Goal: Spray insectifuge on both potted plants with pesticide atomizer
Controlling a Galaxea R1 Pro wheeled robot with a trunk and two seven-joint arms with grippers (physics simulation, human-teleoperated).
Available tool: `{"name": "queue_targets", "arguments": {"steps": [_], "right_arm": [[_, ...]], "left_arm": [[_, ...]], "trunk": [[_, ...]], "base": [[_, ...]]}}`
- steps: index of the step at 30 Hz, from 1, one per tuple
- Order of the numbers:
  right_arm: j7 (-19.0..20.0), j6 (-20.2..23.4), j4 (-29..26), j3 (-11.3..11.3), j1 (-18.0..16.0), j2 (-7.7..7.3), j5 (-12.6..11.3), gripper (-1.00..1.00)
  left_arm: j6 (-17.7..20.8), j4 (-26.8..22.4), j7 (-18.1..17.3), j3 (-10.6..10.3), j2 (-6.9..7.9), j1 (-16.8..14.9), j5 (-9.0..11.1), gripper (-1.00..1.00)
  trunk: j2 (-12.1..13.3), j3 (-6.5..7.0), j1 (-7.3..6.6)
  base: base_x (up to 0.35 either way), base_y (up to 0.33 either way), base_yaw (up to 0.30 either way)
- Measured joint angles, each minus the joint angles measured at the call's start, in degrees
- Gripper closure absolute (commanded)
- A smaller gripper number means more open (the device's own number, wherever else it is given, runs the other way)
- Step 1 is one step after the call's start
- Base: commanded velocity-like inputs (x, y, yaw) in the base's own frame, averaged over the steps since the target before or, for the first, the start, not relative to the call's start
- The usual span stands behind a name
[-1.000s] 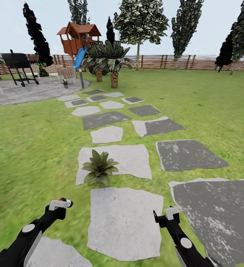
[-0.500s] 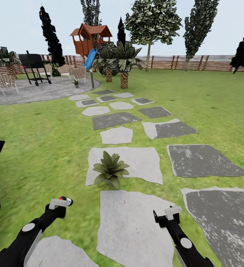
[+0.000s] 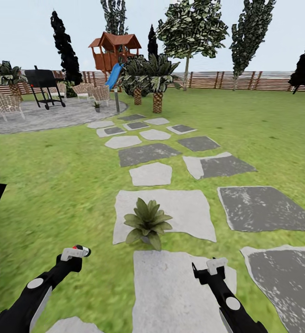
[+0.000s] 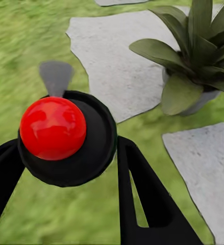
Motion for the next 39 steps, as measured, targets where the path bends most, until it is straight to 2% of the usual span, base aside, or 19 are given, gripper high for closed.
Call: {"name": "queue_targets", "arguments": {"steps": [7, 14, 19, 25, 28, 31, 32, 33, 34, 36, 39], "right_arm": [[0.05, 0.0, -0.05, 0.01, 0.0, 0.07, -0.09, -1.0], [0.25, 0.02, -0.05, -0.01, 0.02, 0.06, -0.11, -1.0], [0.27, 0.03, -0.07, -0.03, 0.02, 0.06, -0.13, -1.0], [0.22, -0.01, -0.14, 0.0, 0.0, -0.01, -0.04, -1.0], [0.37, 0.15, -0.08, 0.1, 0.0, -0.31, 0.14, -1.0], [0.51, 0.27, -0.53, 2.15, 0.0, -0.41, 1.27, -1.0], [0.53, 0.31, -0.85, 4.35, 0.0, -0.41, 2.9, -1.0], [2.16, 0.39, -1.1, 9.44, -0.03, -0.24, 6.55, -1.0], [5.87, 0.55, -1.17, 11.4, -0.35, -0.11, 7.66, -1.0], [11.99, 1.04, -1.29, 12.56, -1.2, 0.03, 8.3, -1.0], [21.07, 3.58, -1.3, 13.13, -4.24, 0.17, 8.35, -1.0]], "left_arm": [[0.03, 0.09, 0.0, 0.03, 0.0, 0.02, 0.0, 1.0], [-0.04, 0.1, -0.01, -0.17, -0.01, -0.01, 0.0, 1.0], [-0.14, 0.12, 0.0, -0.24, -0.06, 0.01, 0.0, 1.0], [-0.45, 0.09, -0.47, -0.34, -0.06, 0.06, -0.11, 1.0], [-0.54, 0.15, -3.43, -0.52, 0.33, 0.07, -0.37, 1.0], [-0.37, 0.16, -10.95, -0.44, 1.53, -0.17, -0.69, 1.0], [-0.29, 0.29, -15.04, -0.41, 3.09, -0.35, -1.0, 1.0], [-0.18, 0.61, -22.49, -0.47, 6.05, -0.59, -3.08, 1.0], [-0.16, 0.66, -24.73, -0.48, 6.74, -0.63, -4.21, 1.0], [-0.09, 0.7, -28.02, -0.41, 7.31, -0.69, -8.79, 1.0], [0.05, 0.59, -29.35, -0.38, 7.21, -0.74, -15.03, 1.0]], "trunk": [[0.0, 0.0, 0.0], [0.0, 0.11, 0.01], [0.0, 0.25, 0.03], [0.0, 0.31, 0.03], [0.0, 0.31, 0.03], [0.0, 0.31, 0.03], [0.0, 0.31, 0.03], [0.0, 0.31, 0.03], [0.0, 0.31, 0.03], [0.0, 0.32, 0.03], [0.01, 0.32, 0.03]], "base": [[0.296, 0.191, 0.0], [0.248, 0.218, -0.25], [0.083, 0.052, -0.264], [0.009, 0.005, -0.058], [0.001, 0.001, -0.008], [0.0, 0.0, -0.002], [0.0, 0.0, 0.0], [0.0, 0.0, 0.0], [0.0, 0.0, 0.0], [0.0, 0.0, 0.0], [0.0, 0.0, 0.0]]}}
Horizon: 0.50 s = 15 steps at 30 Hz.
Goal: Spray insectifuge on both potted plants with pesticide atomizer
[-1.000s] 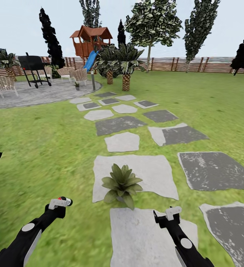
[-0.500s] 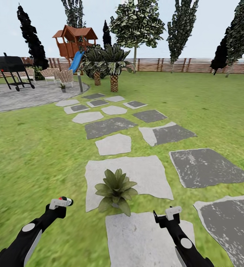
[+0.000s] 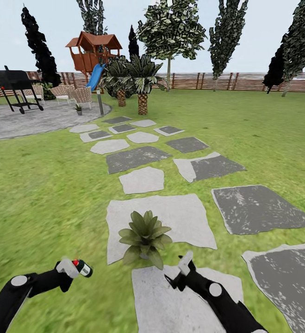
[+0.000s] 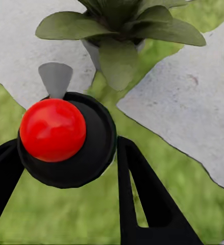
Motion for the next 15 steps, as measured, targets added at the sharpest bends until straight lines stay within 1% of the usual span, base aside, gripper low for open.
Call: {"name": "queue_targets", "arguments": {"steps": [1, 2, 4, 6, 7, 9, 10, 11, 12, 13, 15], "right_arm": [[5.39, 2.56, 0.03, 0.14, -1.89, 0.27, -0.02, -1.0], [6.75, 3.11, 0.02, 0.15, -2.31, 0.43, 0.03, -1.0], [10.64, 4.28, -0.04, 0.29, -3.2, 1.24, 0.07, -1.0], [13.13, 4.98, -0.01, 0.42, -3.8, 2.5, 0.16, -1.0], [13.51, 5.12, -0.01, 0.42, -3.9, 2.77, 0.2, -1.0], [13.73, 5.16, -0.01, 0.43, -4.02, 3.14, 0.2, -1.0], [13.91, 5.18, 0.0, 0.47, -4.15, 3.43, 0.17, -1.0], [14.09, 5.18, 0.0, 0.49, -4.17, 3.5, 0.16, -1.0], [14.39, 5.19, 0.03, 0.5, -4.17, 3.55, 0.16, -1.0], [16.1, 5.21, 0.07, 0.6, -4.18, 3.66, 0.21, -1.0], [17.63, 5.23, 0.05, 0.64, -4.19, 3.72, 0.22, -1.0]], "left_arm": [[0.36, -0.19, -0.53, -0.03, -0.36, -0.04, -3.28, 1.0], [0.52, -0.25, -0.75, -0.04, -0.49, -0.04, -3.97, 1.0], [1.11, -0.33, -2.29, -0.23, -0.95, -0.06, -6.38, 1.0], [1.59, -0.5, -6.37, -1.18, -1.4, -0.06, -9.8, 1.0], [1.66, -0.53, -7.29, -1.5, -1.66, -0.07, -10.46, 1.0], [1.65, -0.55, -7.89, -2.06, -2.13, -0.07, -10.95, 1.0], [1.68, -0.57, -8.31, -5.77, -2.6, -0.05, -11.3, 1.0], [1.73, -0.56, -8.42, -6.97, -2.73, -0.07, -11.46, 1.0], [1.76, -0.56, -8.46, -7.84, -2.83, -0.07, -11.49, 1.0], [1.74, -0.57, -8.49, -8.95, -3.48, -0.06, -11.46, 1.0], [1.7, -0.57, -8.49, -9.28, -4.14, -0.07, -11.55, 1.0]], "trunk": [[0.0, 0.0, 0.0], [0.0, 0.0, 0.0], [0.0, 0.0, 0.0], [0.0, 0.0, 0.0], [0.0, 0.0, 0.0], [0.0, 0.0, 0.0], [0.0, -0.01, 0.0], [0.0, 0.0, 0.0], [0.0, 0.0, 0.0], [0.0, 0.0, 0.0], [0.0, 0.0, 0.0]], "base": [[0.0, 0.0, 0.0], [0.0, 0.0, 0.0], [0.0, 0.0, 0.0], [0.0, 0.0, 0.0], [0.0, 0.0, 0.0], [0.0, 0.0, 0.0], [0.0, 0.0, 0.0], [0.0, 0.0, 0.0], [0.0, 0.0, 0.0], [0.0, 0.0, 0.0], [0.0, 0.0, 0.0]]}}
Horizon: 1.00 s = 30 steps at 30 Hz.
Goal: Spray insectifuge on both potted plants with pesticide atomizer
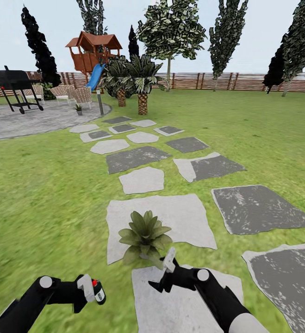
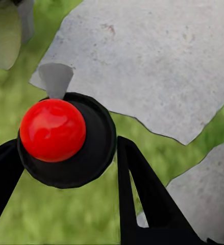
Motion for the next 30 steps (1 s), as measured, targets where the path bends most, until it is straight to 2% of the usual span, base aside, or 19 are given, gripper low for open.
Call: {"name": "queue_targets", "arguments": {"steps": [3, 4, 5, 8, 9, 13, 17, 23, 30], "right_arm": [[2.02, -0.04, 0.01, 0.04, 0.0, 0.37, 0.07, -1.0], [2.49, -0.05, 0.07, 0.04, 0.0, 0.6, 0.09, -1.0], [2.55, -0.05, 0.08, 0.04, 0.0, 0.65, 0.1, -1.0], [2.58, -0.06, 0.14, 0.11, 0.0, 0.69, 0.1, -1.0], [2.59, -0.06, 0.15, 0.19, 0.0, 0.69, 0.1, 1.0], [3.52, 0.03, 0.15, 0.29, 0.0, 0.71, 0.1, 1.0], [6.43, 0.05, -0.04, 1.38, 0.0, 0.83, 0.11, 1.0], [7.49, 0.07, -0.12, 2.26, 0.0, 1.78, 0.12, 1.0], [8.25, 0.07, -0.12, 2.31, 0.0, 2.8, 0.2, 1.0]], "left_arm": [[0.01, -0.05, 0.0, -0.26, -0.91, -0.03, -1.09, 1.0], [0.05, -0.05, 0.0, -0.28, -2.15, -0.07, -4.06, 1.0], [0.08, -0.06, -0.01, -0.28, -2.49, -0.12, -4.83, 1.0], [0.1, -0.09, -0.05, -0.25, -2.73, -0.16, -5.36, 1.0], [0.11, -0.45, -0.07, -0.24, -2.8, -0.22, -5.43, 1.0], [0.17, -2.32, -0.12, -0.23, -3.04, -0.51, -5.46, 1.0], [0.12, -2.45, -0.12, -0.36, -4.33, -0.53, -5.58, 1.0], [0.38, -2.45, -0.08, -2.97, -6.21, -0.53, -7.99, 1.0], [0.49, -2.45, 0.01, -3.43, -7.66, -0.57, -8.71, 1.0]], "trunk": [[0.0, 0.0, 0.0], [0.0, 0.0, 0.0], [0.0, 0.0, 0.0], [0.0, 0.0, 0.0], [0.0, 0.0, 0.0], [0.0, 0.0, 0.0], [0.0, 0.0, 0.0], [0.0, 0.0, 0.0], [0.0, 0.0, 0.0]], "base": [[0.0, 0.0, 0.0], [0.0, 0.0, 0.0], [0.0, 0.0, 0.0], [0.0, 0.0, 0.0], [0.0, 0.0, 0.0], [0.0, 0.0, 0.0], [0.0, 0.0, 0.0], [0.0, 0.0, 0.0], [0.0, 0.0, 0.0]]}}
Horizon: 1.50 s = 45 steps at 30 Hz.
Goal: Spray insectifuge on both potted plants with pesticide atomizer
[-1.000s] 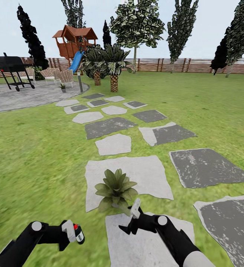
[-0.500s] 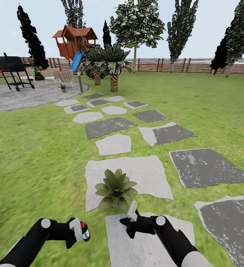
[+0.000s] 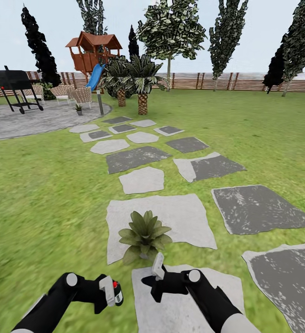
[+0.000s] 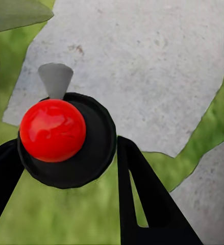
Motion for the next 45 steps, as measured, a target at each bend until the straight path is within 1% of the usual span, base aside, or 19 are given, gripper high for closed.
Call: {"name": "queue_targets", "arguments": {"steps": [6, 7, 11, 13, 17, 19, 23, 30, 33, 38, 42, 45], "right_arm": [[0.07, 0.0, 0.0, 0.06, 0.0, 0.09, 0.0, 1.0], [0.09, 0.0, 0.0, 0.07, 0.0, 0.1, 0.0, 1.0], [0.15, 0.0, 0.0, 0.09, 0.0, 0.31, 0.0, 1.0], [0.16, 0.0, 0.06, 0.09, 0.0, 0.67, 0.0, 1.0], [0.16, -0.01, 0.08, 0.09, 0.0, 0.9, 0.0, 1.0], [0.16, -0.01, 0.09, 0.09, 0.0, 0.95, 0.0, 1.0], [0.16, -0.04, 0.09, 0.09, 0.0, 0.97, 0.0, 1.0], [0.16, -0.08, 0.09, 0.09, 0.0, 0.98, 0.0, 1.0], [0.16, -0.08, 0.09, 0.09, 0.0, 0.98, 0.03, 1.0], [0.14, -0.08, 0.09, 0.25, 0.0, 0.98, 0.09, 1.0], [0.12, -0.08, 0.09, 0.26, 0.0, 0.96, 0.07, 1.0], [0.11, -0.08, 0.09, 0.26, 0.0, 0.97, 0.03, 1.0]], "left_arm": [[0.13, 0.0, 0.0, -0.11, -0.95, -0.72, -0.1, 1.0], [0.22, 0.0, 0.01, -0.23, -1.1, -0.76, -0.46, 1.0], [0.43, 0.0, 0.01, -1.5, -2.17, -0.84, -3.12, 1.0], [0.47, 0.0, 0.01, -1.75, -2.62, -0.89, -3.79, 1.0], [0.46, 0.0, 0.01, -1.89, -3.01, -0.92, -4.0, 1.0], [0.43, 0.0, 0.01, -1.94, -3.59, -0.96, -4.08, 1.0], [0.42, 0.0, -0.02, -1.96, -4.3, -1.16, -4.08, 1.0], [0.37, 0.04, -0.33, -1.97, -4.63, -1.2, -3.88, 1.0], [0.38, 0.08, -1.57, -1.97, -4.8, -1.21, -3.9, 1.0], [0.41, 0.09, -2.46, -1.92, -5.49, -1.23, -3.98, 1.0], [0.42, 0.09, -2.5, -1.89, -5.7, -1.23, -3.92, 1.0], [0.31, 0.09, -2.39, -1.88, -6.25, -1.25, -4.0, 1.0]], "trunk": [[0.0, 0.0, 0.0], [0.0, 0.0, 0.0], [0.0, 0.0, 0.0], [0.0, 0.0, 0.0], [0.0, 0.0, 0.0], [0.0, 0.0, 0.0], [0.0, 0.0, 0.0], [0.0, 0.0, 0.0], [0.0, 0.0, 0.0], [0.0, 0.0, 0.0], [0.0, 0.0, 0.0], [0.0, 0.0, 0.0]], "base": [[0.0, 0.0, 0.0], [0.0, 0.0, 0.0], [0.0, 0.0, 0.0], [0.0, 0.0, 0.0], [0.0, 0.0, 0.0], [0.0, 0.0, 0.0], [0.0, 0.0, 0.0], [0.0, 0.0, 0.0], [0.0, 0.0, 0.0], [0.0, 0.0, 0.0], [0.0, 0.0, 0.0], [0.0, 0.0, 0.0]]}}
